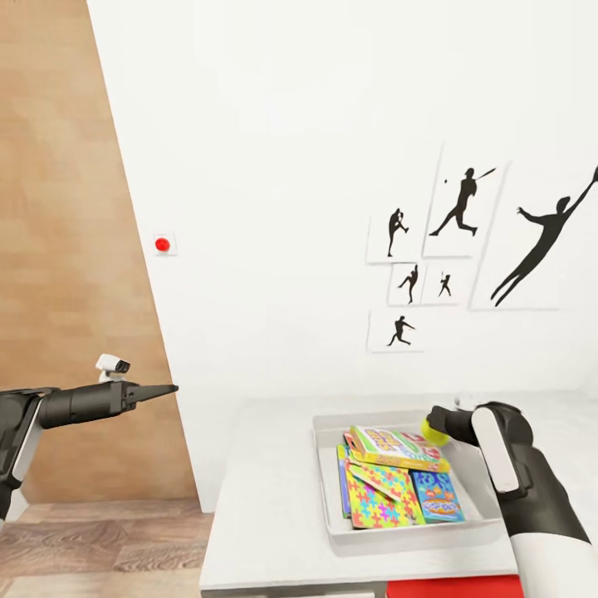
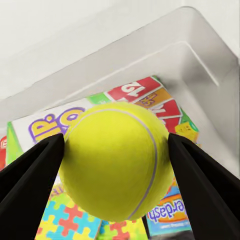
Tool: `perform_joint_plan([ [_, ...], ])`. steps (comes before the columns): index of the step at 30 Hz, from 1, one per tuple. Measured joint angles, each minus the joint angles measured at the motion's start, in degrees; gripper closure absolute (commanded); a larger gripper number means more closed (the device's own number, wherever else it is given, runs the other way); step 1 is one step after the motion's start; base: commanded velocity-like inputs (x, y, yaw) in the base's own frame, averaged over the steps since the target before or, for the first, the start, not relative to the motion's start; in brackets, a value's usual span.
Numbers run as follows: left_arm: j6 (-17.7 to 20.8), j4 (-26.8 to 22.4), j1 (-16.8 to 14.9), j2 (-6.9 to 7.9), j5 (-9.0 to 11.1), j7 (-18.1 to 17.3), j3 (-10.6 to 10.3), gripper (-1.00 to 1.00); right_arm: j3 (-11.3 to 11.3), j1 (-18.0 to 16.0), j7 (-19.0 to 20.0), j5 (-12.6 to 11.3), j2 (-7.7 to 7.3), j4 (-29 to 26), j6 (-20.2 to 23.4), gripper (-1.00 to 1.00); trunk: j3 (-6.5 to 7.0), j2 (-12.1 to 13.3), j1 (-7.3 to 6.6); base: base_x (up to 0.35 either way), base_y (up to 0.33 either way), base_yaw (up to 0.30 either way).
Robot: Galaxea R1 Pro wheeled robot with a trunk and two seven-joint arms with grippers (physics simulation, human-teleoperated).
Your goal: Put all the toys in the child's room - the three board games (two on the bed and one on the table), the two jigsaw puzzles on the table, and the tennis ball on the table - inside the toy box on the table in the child's room.
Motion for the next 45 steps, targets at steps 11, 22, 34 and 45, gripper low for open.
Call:
perform_joint_plan([
  [11, 0.00, 0.00, 0.03, 0.01, -0.06, 0.00, 0.00, -1.00, 4.29, 0.34, -0.08, 0.63, -1.16, 2.07, 0.00, 1.00, 1.04, 0.00, 0.00, 0.000, 0.000, 0.000],
  [22, 0.00, 0.00, 0.04, 0.00, -0.07, 0.00, 0.00, -1.00, 5.30, 0.54, -0.10, 3.60, -1.90, 3.08, -0.01, 1.00, 2.08, 0.00, 0.00, 0.000, 0.000, 0.000],
  [34, 0.00, 0.00, 0.02, 0.00, -0.12, 0.00, 0.00, -1.00, 10.33, 0.81, -0.42, 3.87, -1.93, 11.48, 0.01, 1.00, 2.72, 0.01, 0.00, 0.000, 0.000, 0.000],
  [45, 0.00, 0.00, 0.03, 0.00, -0.07, 0.00, 0.00, -1.00, 10.21, 0.89, -0.41, 7.41, -2.96, 21.33, 0.02, 1.00, 2.73, 0.01, 0.00, 0.000, 0.000, 0.000],
])
